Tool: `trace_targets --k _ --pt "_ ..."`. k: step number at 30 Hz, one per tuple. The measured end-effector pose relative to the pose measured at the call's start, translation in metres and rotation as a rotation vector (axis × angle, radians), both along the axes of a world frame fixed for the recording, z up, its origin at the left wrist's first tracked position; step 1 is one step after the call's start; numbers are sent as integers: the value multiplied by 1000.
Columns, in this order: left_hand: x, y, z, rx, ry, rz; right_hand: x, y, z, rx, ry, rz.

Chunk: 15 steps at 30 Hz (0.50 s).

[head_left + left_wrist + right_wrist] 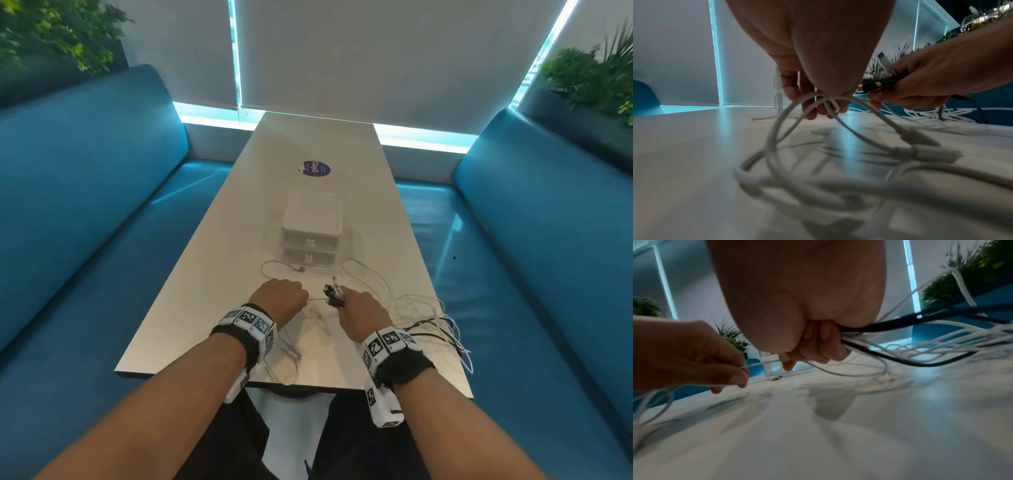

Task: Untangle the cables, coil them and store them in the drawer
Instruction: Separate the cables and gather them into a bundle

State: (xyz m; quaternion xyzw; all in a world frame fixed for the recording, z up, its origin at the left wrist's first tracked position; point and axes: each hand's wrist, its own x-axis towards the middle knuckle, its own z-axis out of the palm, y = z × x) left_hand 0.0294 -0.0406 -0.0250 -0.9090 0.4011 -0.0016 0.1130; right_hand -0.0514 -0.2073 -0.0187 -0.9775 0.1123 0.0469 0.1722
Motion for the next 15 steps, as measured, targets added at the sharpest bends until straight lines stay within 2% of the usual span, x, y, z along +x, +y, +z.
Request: trace_targets --k 6,11,15 --pt "11 5 1 -36 27 38 -6 -23 -1 10 36 -197" --pt "2 -6 -3 -46 89 46 -7 -14 -2 21 8 -177" --pt "-5 -12 -7 -38 64 39 -4 -5 -2 46 -35 -93"
